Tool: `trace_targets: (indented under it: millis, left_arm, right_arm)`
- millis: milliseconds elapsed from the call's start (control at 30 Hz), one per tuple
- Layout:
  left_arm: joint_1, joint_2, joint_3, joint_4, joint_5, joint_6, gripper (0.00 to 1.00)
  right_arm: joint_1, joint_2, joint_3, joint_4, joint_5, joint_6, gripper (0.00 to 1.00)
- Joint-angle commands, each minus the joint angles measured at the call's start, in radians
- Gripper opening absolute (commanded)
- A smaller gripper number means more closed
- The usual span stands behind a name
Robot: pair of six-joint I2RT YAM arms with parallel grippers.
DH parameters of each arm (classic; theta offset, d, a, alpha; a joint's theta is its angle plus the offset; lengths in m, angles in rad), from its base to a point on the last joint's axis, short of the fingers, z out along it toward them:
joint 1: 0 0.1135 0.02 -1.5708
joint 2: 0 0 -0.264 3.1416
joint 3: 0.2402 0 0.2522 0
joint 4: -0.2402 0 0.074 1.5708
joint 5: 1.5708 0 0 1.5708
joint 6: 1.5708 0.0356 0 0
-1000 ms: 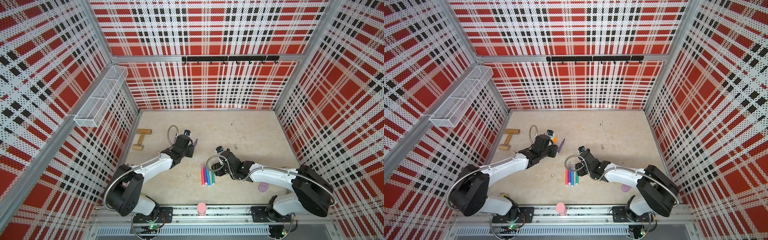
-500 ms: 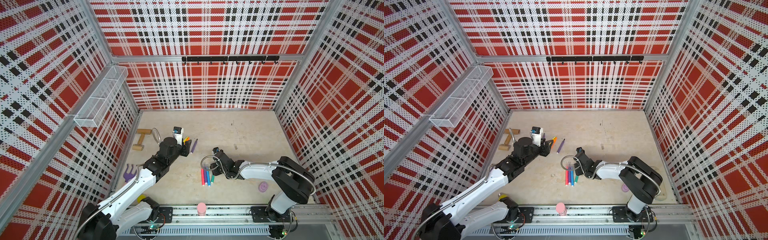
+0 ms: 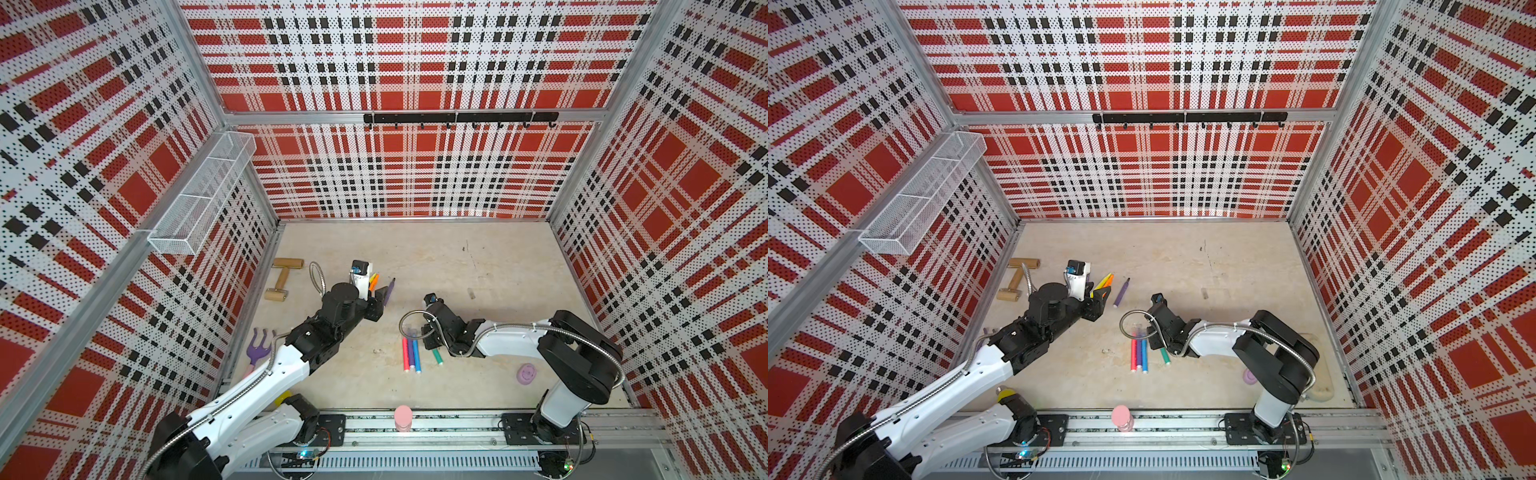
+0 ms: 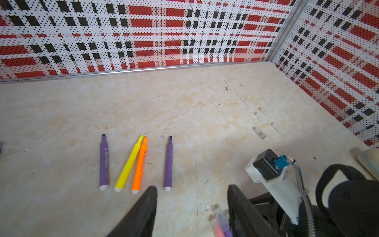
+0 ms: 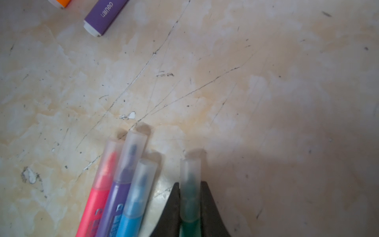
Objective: Remove pen caps from pens
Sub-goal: Pick up the pen from the bottom-center of the table, then open the pen cap on the pen.
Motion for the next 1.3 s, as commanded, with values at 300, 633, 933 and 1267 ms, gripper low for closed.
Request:
trace_targets:
  millis: [300, 633, 933, 1267]
  left_arm:
    - [-0.105, -0.227, -0.253, 0.146, 0.13, -0.006, 0.6]
    - [-0.174, -0.298, -0.357, 0.38, 0.344, 0.129, 0.63]
    - [-0.24, -0.171, -0.393, 0.711, 0.497, 0.125, 0.65]
    - [-0.271, -0.018, -0.343, 0.812, 0.576, 0.107, 0.65]
  right_arm:
    - [-0.041, -0.374, 0.153, -0.032, -0.037, -0.189, 0.07]
    - [-0.042, -0.609, 0.016, 0.342, -0.389, -0.157, 0.07]
    - [-0.035, -0.64, -0.129, 0.552, -0.45, -0.206, 0.07]
    - [-0.034, -0.653, -0.246, 0.874, -0.523, -0.12, 0.07]
